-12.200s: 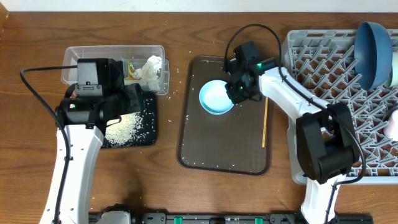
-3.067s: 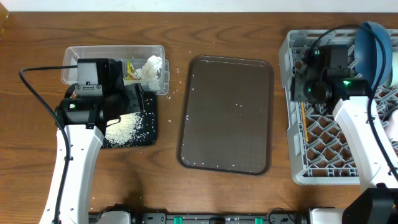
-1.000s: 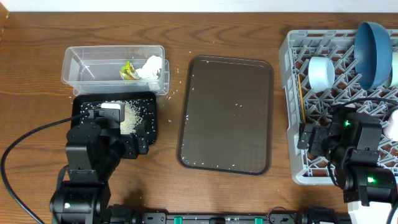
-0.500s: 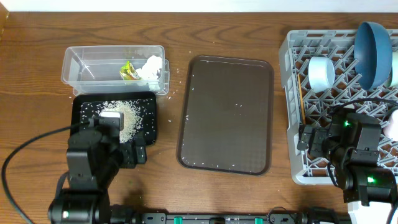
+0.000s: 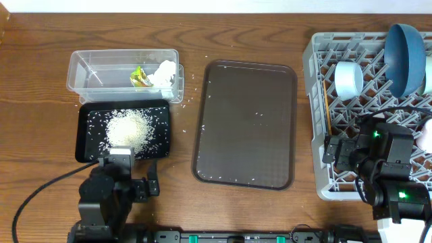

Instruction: Sort waste into correct bins and load items into the dishwasher rack

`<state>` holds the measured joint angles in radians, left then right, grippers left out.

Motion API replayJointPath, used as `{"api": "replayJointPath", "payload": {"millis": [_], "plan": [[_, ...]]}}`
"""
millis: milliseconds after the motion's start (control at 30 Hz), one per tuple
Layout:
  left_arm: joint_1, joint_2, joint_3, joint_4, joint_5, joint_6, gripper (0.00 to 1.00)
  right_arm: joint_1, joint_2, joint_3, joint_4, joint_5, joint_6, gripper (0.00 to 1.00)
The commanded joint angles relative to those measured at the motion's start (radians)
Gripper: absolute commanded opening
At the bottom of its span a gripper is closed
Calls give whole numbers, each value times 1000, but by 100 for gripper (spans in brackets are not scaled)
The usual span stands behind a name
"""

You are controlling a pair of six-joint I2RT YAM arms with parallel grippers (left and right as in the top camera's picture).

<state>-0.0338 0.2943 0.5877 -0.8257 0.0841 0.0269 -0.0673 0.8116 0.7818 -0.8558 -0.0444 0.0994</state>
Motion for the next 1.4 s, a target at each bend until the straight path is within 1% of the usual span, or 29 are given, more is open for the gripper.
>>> {"api": "replayJointPath", "payload": {"millis": [0, 200, 433, 533, 733, 833, 933, 1100, 1367], "plan": [[-2, -57, -18, 6, -102, 7, 97, -6, 0, -5, -1, 11, 11, 99], [-2, -108, -20, 5, -119, 6, 97, -6, 0, -5, -1, 11, 11, 99], [-2, -124, -50, 19, -118, 6, 97, -6, 0, -5, -1, 11, 11, 99], [-2, -135, -91, 133, -69, -13, 97, -6, 0, -5, -1, 11, 11, 99], [-2, -175, -234, 398, -69, -13, 97, -6, 0, -5, -1, 11, 11, 99], [-2, -205, -326, 562, -65, -14, 97, -6, 0, -5, -1, 11, 12, 99], [-2, -237, -402, 691, -40, -24, 97, -6, 0, -5, -1, 11, 11, 99], [-2, -276, -480, 834, -16, -24, 97, -6, 0, -5, -1, 11, 11, 99], [-2, -293, -518, 980, -17, -23, 97, -6, 0, -5, -1, 11, 11, 99]]}}
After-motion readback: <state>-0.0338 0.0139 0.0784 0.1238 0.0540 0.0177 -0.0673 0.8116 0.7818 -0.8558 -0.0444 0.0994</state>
